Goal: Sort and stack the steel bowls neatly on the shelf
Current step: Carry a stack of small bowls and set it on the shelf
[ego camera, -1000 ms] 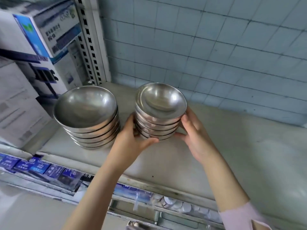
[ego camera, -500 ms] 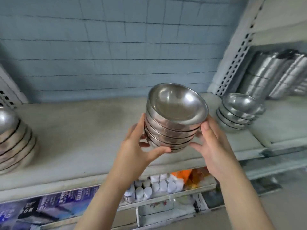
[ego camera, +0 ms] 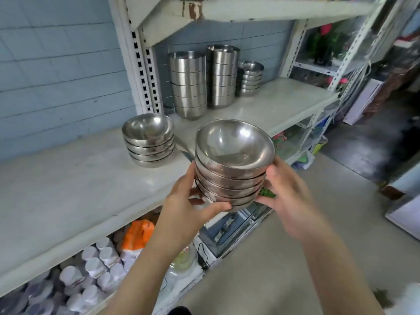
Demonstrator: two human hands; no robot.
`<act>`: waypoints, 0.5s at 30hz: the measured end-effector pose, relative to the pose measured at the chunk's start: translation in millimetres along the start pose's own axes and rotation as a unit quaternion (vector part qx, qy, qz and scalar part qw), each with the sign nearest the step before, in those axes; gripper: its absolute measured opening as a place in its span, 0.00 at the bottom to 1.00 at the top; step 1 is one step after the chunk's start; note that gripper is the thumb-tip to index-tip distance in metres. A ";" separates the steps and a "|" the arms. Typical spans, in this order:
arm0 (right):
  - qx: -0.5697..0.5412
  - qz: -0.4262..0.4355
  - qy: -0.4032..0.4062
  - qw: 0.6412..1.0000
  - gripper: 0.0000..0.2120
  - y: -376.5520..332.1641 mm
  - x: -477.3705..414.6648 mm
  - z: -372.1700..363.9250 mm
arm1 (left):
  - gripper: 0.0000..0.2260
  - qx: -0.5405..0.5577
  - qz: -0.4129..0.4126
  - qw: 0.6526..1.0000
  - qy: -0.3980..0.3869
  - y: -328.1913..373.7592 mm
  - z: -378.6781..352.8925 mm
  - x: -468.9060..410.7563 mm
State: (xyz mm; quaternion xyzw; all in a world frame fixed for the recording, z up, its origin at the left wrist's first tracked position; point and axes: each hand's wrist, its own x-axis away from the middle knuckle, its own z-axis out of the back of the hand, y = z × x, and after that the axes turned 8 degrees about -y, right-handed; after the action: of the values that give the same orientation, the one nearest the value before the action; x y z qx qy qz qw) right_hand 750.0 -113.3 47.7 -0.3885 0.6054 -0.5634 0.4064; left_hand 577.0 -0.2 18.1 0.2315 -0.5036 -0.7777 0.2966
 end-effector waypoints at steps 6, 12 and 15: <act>-0.007 -0.015 0.045 0.999 0.41 12.2 -37.0 81.1 | 0.43 0.003 0.005 0.999 -0.036 10.9 -53.3 -83.3; 0.000 -0.014 0.097 0.995 0.45 18.9 -103.6 153.4 | 0.46 0.015 0.000 0.998 -0.056 13.2 -96.6 -185.3; -0.002 -0.003 0.119 0.993 0.42 19.4 -131.5 189.1 | 0.47 0.024 -0.002 0.997 -0.072 19.4 -120.6 -233.3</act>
State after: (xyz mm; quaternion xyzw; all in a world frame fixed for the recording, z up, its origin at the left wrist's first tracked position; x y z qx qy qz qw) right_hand 974.0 -59.3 28.9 -0.3210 0.6495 -0.6057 0.3290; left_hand 828.2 77.7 3.8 0.1833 -0.5415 -0.7808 0.2522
